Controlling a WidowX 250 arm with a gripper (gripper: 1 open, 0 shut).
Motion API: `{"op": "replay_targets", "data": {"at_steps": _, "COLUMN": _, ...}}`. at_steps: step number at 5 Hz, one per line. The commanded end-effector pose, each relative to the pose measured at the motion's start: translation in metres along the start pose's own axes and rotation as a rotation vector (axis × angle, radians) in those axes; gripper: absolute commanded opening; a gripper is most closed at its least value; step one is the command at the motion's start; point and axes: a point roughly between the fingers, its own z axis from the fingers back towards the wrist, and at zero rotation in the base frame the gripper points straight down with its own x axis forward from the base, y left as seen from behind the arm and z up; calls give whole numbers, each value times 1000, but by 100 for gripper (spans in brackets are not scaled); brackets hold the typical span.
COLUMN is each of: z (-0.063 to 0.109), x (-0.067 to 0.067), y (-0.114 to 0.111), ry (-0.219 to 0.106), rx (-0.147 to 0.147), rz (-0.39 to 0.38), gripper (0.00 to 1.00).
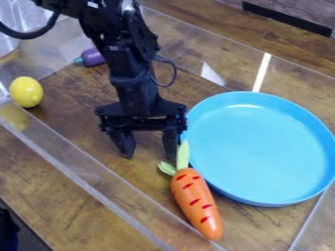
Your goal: Move the carrot to the right side
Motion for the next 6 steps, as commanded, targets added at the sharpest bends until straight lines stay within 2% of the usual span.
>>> {"op": "replay_targets", "data": {"at_steps": 1, "z": -5, "x": 5, "y": 11, "ry": 16, "rx": 12, "rz": -8, "gripper": 100}}
{"op": "replay_targets", "data": {"at_steps": 4, "z": -5, "x": -10, "y": 4, "ry": 15, "rx": 15, "rz": 15, "gripper": 100}}
{"op": "replay_targets", "data": {"at_steps": 6, "z": -1, "x": -7, "y": 22, "ry": 37, "rx": 12, "rz": -69, "gripper": 100}}
